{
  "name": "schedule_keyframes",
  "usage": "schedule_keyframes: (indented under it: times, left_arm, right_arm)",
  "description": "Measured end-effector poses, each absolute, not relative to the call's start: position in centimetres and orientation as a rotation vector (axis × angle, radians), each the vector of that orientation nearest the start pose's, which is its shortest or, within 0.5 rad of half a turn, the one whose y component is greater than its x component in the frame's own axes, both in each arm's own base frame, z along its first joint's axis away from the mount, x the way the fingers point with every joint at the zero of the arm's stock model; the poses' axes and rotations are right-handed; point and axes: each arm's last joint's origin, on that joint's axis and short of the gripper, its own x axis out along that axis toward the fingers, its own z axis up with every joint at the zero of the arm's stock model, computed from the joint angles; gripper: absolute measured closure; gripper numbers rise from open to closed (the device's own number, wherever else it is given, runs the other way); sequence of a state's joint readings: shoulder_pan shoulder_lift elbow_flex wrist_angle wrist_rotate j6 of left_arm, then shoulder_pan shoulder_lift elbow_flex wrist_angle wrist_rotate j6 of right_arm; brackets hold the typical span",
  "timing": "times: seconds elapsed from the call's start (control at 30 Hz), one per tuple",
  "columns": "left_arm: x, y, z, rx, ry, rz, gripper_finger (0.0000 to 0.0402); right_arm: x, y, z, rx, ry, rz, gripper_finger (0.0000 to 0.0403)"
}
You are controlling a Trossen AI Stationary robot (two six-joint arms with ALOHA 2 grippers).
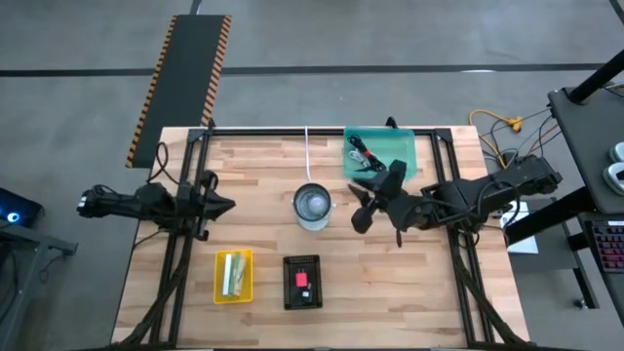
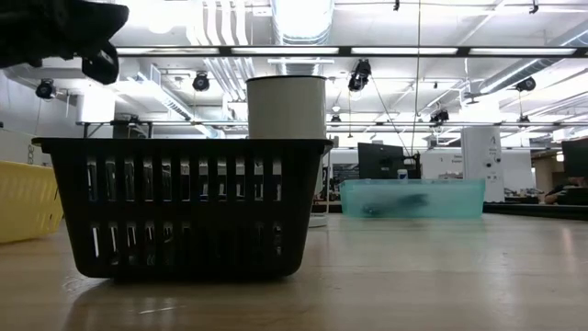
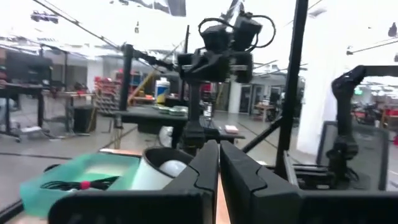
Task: Pick and place items into bin
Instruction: Return to Home Position
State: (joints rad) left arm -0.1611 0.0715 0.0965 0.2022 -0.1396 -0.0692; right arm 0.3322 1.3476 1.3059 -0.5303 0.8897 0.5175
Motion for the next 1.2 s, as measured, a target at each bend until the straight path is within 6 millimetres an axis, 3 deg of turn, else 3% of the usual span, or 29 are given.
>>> schedule_keyframes:
  times: [0.2,0.4,0.57,0.73,1.03,1.2]
  left_arm:
    - [9.2,-0.9,20.1,-0.103,-0.224,0.008,0.0402]
    - [9.4,-0.9,20.1,-0.106,-0.212,0.014,0.0402]
    - [9.1,-0.9,20.5,-0.111,-0.242,0.017,0.0401]
    - [9.2,-0.8,20.4,-0.111,-0.236,0.038,0.0401]
    - [9.3,-0.7,19.7,-0.108,-0.195,0.091,0.0401]
    - [9.4,-0.6,19.3,-0.102,-0.150,0.114,0.0401]
  right_arm:
    - [29.2,7.0,36.5,0.170,0.233,-0.310,0.0357]
    - [30.7,4.7,34.9,0.119,0.064,0.032,0.0379]
    - [30.3,1.8,31.3,0.105,0.134,0.003,0.0393]
    - [27.3,0.0,29.0,0.123,0.153,-0.059,0.0394]
    - [18.6,-0.1,24.7,0.144,0.084,-0.065,0.0394]
    - [15.5,-0.2,22.2,0.165,0.031,-0.077,0.0394]
